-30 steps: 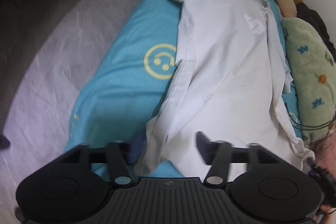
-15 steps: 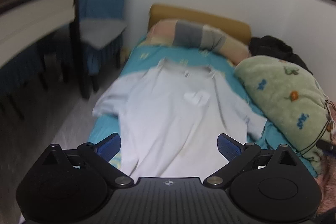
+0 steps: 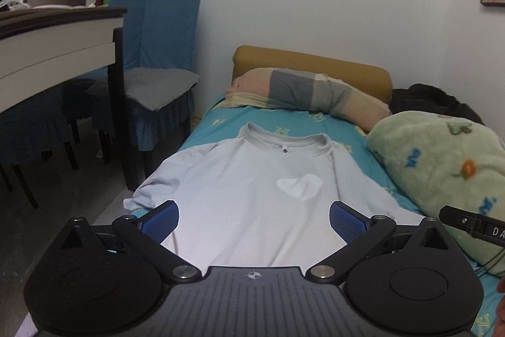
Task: Fold clothes
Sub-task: 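Reach the right gripper toward the sleeve of the flattened T-shirt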
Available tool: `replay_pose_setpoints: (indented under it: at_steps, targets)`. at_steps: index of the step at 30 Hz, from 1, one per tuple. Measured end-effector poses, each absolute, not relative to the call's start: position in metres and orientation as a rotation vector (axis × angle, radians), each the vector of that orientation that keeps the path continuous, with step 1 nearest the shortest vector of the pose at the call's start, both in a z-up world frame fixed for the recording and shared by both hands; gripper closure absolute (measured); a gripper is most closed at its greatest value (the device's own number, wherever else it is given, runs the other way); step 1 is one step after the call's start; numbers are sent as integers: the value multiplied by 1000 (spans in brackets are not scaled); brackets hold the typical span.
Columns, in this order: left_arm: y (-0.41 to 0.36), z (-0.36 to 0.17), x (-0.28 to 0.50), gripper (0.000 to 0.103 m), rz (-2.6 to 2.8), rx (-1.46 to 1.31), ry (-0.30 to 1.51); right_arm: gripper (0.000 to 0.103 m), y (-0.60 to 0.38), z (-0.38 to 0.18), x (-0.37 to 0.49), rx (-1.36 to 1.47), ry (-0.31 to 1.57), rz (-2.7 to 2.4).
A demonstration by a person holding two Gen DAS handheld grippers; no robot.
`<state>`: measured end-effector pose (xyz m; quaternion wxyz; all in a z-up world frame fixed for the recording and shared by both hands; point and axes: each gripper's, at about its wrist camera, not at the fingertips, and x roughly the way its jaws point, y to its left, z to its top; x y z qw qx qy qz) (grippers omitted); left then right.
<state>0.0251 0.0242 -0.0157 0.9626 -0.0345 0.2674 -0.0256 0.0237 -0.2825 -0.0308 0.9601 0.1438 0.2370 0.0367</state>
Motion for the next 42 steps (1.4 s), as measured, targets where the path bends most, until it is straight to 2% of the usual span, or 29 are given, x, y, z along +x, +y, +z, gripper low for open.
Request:
replay_pose_setpoints:
  at_steps: [7,22,37,42]
  targets:
    - [38,-36,40,0,-10,-122,593,21,-291,-58,50,345,470,108]
    - [34,-48,35,0,-5,-110,652,20,-375,-168,127,1036,670,-48]
    - [36,-47,41,0,-14,-175,670,20,-327,-170,117,1142,712,-3]
    - [24,-51,35,0,5,-114,656,22,-328,-185,138,1058,527,-63]
